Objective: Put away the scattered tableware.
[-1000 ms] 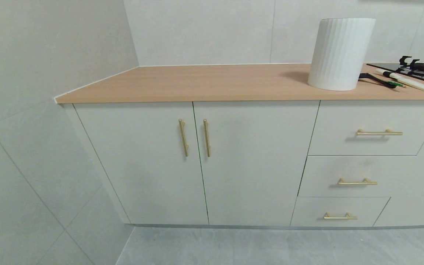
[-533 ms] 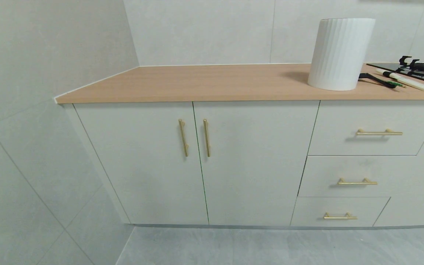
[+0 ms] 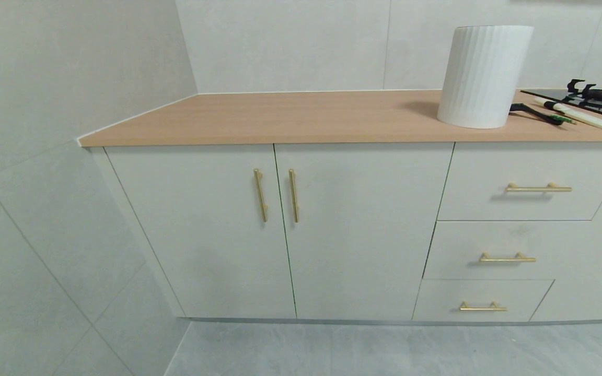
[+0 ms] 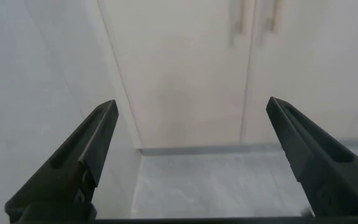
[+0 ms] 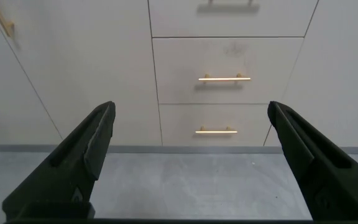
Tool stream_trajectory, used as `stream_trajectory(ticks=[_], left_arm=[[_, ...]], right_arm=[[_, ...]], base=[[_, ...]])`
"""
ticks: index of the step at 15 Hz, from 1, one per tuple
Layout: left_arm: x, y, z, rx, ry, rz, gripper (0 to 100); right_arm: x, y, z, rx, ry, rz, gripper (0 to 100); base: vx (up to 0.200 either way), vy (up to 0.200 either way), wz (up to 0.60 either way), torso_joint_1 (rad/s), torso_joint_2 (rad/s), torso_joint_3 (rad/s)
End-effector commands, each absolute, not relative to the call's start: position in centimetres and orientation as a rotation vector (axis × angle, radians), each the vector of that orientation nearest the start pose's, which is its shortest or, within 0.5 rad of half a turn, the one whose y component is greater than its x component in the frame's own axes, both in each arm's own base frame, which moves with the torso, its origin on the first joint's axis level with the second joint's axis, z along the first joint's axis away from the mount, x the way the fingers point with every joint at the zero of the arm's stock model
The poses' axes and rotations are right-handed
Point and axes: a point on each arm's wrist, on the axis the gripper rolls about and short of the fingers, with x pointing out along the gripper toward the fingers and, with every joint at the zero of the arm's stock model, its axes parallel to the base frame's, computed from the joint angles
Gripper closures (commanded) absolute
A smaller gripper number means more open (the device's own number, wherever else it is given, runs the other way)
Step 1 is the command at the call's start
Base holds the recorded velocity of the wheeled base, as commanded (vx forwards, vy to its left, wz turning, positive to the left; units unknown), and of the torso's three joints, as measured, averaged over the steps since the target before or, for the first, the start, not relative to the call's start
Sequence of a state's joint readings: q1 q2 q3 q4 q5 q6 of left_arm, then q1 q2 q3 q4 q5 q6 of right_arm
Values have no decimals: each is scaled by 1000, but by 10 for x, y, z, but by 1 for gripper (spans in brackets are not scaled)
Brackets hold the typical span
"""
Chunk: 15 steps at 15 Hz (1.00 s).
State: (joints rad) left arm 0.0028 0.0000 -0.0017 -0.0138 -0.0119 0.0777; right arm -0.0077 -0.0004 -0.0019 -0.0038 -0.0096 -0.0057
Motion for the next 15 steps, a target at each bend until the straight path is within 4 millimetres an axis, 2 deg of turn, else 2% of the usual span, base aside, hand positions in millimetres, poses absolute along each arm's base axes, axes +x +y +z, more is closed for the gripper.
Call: stream_trajectory(ticks=[1, 15], left_arm=[[-23, 0, 75, 67, 9, -13, 0], [-23, 0, 75, 5, 3, -14, 0]], right_arm=[[-23, 0, 75, -6, 6, -15, 0], [-23, 1, 75, 2, 3, 17, 0]], base=[[0, 0, 0, 0, 0, 0], [0, 0, 0, 0, 0, 0]])
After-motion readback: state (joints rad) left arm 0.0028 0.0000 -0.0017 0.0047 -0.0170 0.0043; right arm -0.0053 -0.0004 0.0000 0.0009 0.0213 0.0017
